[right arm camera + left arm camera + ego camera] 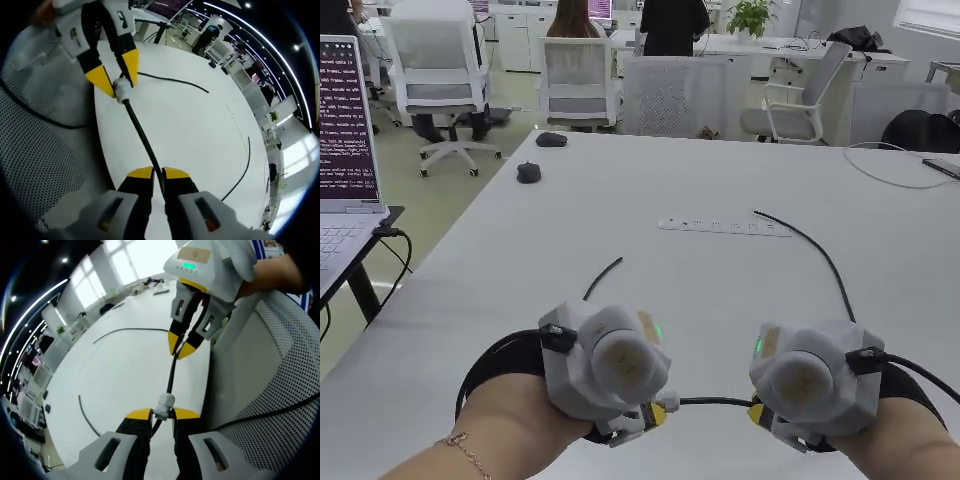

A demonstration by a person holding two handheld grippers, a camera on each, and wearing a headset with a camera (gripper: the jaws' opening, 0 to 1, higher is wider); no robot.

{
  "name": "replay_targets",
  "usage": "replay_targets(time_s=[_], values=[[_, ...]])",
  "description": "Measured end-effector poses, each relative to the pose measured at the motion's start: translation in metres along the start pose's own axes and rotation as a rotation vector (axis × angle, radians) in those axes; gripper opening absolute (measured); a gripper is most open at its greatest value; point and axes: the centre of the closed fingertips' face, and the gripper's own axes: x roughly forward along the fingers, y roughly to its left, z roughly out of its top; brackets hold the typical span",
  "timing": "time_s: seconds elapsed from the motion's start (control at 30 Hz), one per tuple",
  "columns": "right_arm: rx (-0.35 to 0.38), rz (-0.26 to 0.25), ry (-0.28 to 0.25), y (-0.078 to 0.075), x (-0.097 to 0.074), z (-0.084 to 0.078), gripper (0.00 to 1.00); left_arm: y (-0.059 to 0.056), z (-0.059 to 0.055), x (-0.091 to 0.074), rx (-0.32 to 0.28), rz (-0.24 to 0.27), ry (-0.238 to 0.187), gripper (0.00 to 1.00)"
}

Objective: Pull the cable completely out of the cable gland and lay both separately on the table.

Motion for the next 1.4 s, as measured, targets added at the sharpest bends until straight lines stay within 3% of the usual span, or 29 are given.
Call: replay_targets(time_s=[0.1, 0.27, 0.57, 0.73, 0.93, 1.1, 1.23, 1.4], values=[[-0.032, 0.022, 0.004, 0.007, 0.001, 0.001, 0.08, 0.001, 0.0, -0.001, 0.014, 0.011, 0.002, 0.16], [-0.074, 0.097, -0.184, 0.026, -0.006, 0.042, 0.19, -0.002, 0.003, 0.001, 0.037, 0.004, -0.004, 0.16], [-0.099, 0.159, -0.34, 0.041, -0.02, 0.071, 0.15, -0.006, 0.006, 0.001, 0.056, -0.011, -0.007, 0.16], [-0.108, 0.161, -0.326, 0.042, -0.019, 0.069, 0.04, -0.009, 0.006, 0.002, 0.07, -0.02, -0.006, 0.16], [-0.078, 0.163, -0.318, 0.039, -0.018, 0.067, 0.04, -0.008, 0.006, 0.002, 0.074, -0.016, -0.005, 0.16], [-0.073, 0.135, -0.246, 0.032, -0.011, 0.053, 0.04, -0.004, 0.004, 0.001, 0.066, 0.002, 0.001, 0.16], [-0.054, 0.126, -0.236, 0.029, -0.012, 0.05, 0.04, -0.003, 0.004, 0.001, 0.059, 0.007, 0.001, 0.16], [-0.054, 0.103, -0.181, 0.025, -0.008, 0.039, 0.04, -0.001, 0.003, 0.001, 0.051, 0.013, 0.008, 0.16]])
